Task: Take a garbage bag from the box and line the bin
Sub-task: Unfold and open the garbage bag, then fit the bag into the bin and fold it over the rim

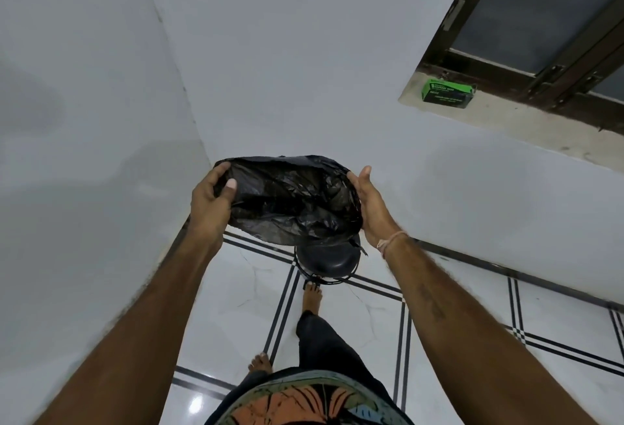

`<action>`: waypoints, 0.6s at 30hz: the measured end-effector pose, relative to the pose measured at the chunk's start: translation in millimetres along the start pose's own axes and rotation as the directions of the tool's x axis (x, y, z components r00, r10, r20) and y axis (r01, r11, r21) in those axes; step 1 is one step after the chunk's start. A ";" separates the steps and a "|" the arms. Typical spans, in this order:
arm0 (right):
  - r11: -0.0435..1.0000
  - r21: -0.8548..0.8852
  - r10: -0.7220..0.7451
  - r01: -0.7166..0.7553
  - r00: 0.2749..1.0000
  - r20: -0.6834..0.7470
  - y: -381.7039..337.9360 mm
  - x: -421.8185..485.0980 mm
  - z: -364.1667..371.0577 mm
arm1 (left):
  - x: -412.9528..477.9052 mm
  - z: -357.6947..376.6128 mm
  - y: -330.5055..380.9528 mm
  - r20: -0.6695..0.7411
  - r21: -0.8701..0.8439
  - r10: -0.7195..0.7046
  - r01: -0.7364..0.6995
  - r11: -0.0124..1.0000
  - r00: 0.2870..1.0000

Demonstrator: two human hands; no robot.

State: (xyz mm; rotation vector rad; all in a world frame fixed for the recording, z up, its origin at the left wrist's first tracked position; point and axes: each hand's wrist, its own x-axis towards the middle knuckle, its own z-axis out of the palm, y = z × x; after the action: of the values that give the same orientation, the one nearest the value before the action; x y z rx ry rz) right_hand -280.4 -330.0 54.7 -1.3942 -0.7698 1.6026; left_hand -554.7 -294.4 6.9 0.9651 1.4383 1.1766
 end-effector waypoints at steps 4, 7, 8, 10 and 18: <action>0.969 -0.238 0.050 -0.063 0.997 -0.063 14.2 49.2 -18.9 | 19.4 13.6 3.0 0.001 0.070 0.034 -0.034 0.997 0.999; 0.947 -0.275 0.140 -0.169 0.982 -0.124 24.7 81.7 -39.4 | 37.9 32.1 1.7 0.029 0.153 0.057 -0.061 0.986 0.998; 0.946 -0.255 0.171 -0.199 0.977 -0.128 26.2 87.6 -44.3 | 42.7 38.9 -1.1 0.041 0.173 0.059 -0.066 0.983 0.997; 0.946 -0.186 0.238 -0.264 0.960 -0.147 28.8 101.1 -57.6 | 52.7 55.2 -9.5 0.062 0.199 0.038 -0.050 0.979 0.997; 0.930 0.091 0.367 -0.357 0.917 -0.153 59.7 139.7 -86.8 | 75.4 98.2 -76.4 0.054 0.255 -0.130 0.113 0.960 0.990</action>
State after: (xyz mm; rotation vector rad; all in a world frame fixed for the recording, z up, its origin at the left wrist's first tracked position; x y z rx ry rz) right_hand -209.5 -239.1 -76.9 -1.6739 -0.3711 1.7401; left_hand -470.8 -220.1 -85.9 1.0635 1.5928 0.8756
